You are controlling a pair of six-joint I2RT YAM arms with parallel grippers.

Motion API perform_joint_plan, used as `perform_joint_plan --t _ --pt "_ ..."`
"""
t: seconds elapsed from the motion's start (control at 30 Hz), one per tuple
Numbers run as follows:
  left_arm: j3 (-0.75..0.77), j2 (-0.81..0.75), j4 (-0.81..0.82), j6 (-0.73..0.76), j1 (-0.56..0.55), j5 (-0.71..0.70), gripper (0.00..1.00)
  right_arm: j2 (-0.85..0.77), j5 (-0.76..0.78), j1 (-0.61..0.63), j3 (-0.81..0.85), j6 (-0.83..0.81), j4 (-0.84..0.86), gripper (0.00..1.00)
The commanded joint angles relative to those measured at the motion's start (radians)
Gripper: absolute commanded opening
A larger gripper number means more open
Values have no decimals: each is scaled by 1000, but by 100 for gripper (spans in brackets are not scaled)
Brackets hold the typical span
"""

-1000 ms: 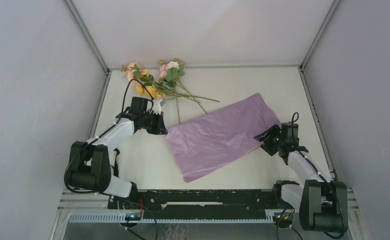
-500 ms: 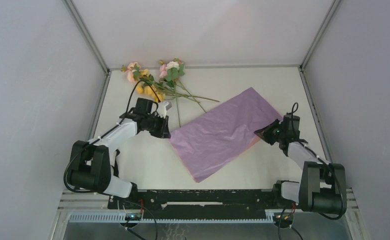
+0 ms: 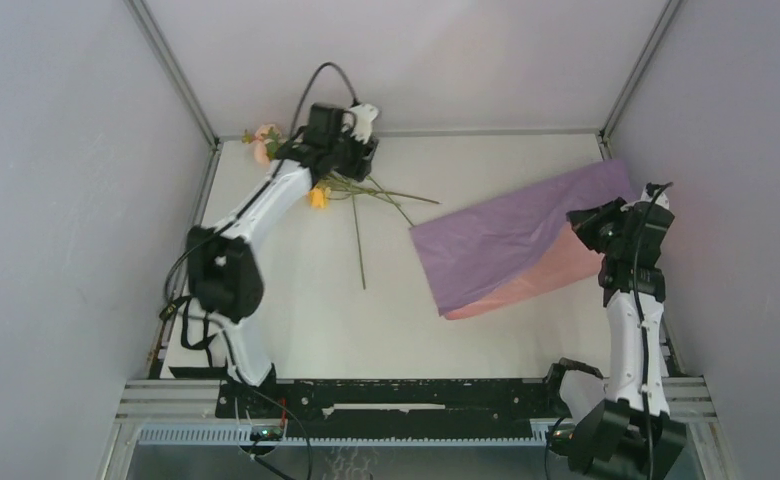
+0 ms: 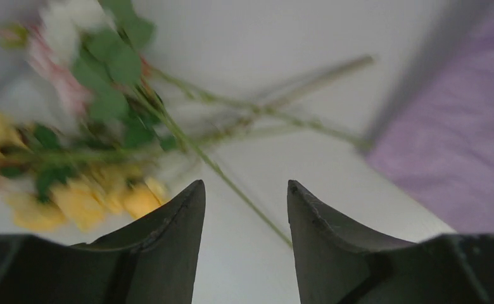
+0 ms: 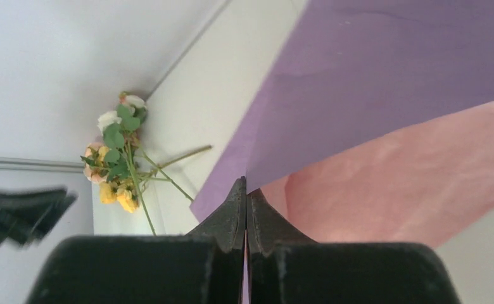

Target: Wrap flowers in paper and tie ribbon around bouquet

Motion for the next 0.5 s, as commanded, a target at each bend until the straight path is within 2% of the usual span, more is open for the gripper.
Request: perform_joint_plan --t 0.0,0.13,0.2,0.37,0.47 --pt "407 342 29 209 -107 -416 54 -78 54 -1 98 -112 -136 0" --pt "743 611 28 402 -146 -579 52 -116 60 0 107 -151 -190 0" --pt "821 696 38 476 -151 -614 52 -125 66 0 110 -169 -217 0" --pt "767 782 39 623 -160 -665 52 -153 60 2 124 -186 -252 0" --pt "669 766 -39 693 -161 -641 52 -158 58 2 177 -184 -273 0"
